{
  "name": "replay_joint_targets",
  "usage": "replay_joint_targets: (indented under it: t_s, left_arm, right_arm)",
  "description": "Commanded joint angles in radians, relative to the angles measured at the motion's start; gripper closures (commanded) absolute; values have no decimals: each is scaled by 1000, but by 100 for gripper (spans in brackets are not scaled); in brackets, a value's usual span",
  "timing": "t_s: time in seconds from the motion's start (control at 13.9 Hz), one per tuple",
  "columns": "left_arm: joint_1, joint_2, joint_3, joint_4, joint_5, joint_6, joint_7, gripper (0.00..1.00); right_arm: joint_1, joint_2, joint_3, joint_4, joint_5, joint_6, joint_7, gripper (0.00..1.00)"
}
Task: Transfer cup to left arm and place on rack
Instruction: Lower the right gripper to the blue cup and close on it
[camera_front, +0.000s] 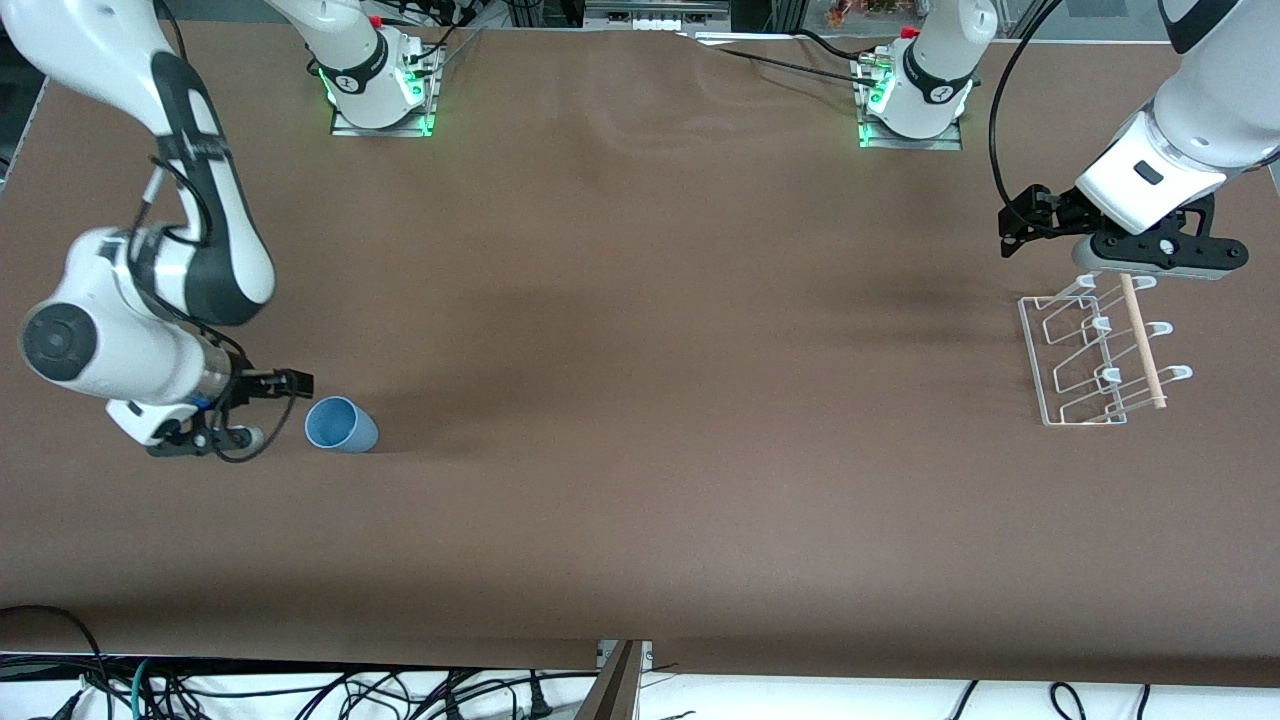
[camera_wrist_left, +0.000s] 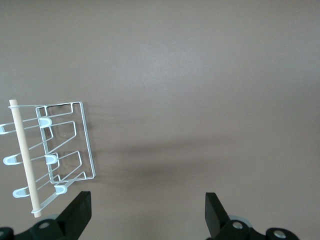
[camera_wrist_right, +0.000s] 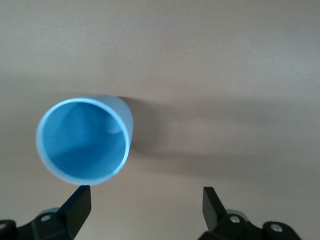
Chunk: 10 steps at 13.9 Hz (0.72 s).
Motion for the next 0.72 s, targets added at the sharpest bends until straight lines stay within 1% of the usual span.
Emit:
replay_joint_targets:
  t_s: [0.0,0.14,0.43,0.65]
  left_arm:
    - [-1,12,-4,26,30,-9,9,0]
    - [-1,12,-4,26,30,-9,9,0]
    - [-1,12,-4,26,30,-9,9,0]
    - [-1,12,-4,26,30,-11,9,0]
  right_arm:
    - [-6,39,9,62,-4,0,-17,1]
    - [-6,44,9,88,-5,-8,-20,1]
    - [-3,65,11,90,-4,2,-6,1]
    - [5,142,15,157,-2,5,2,1]
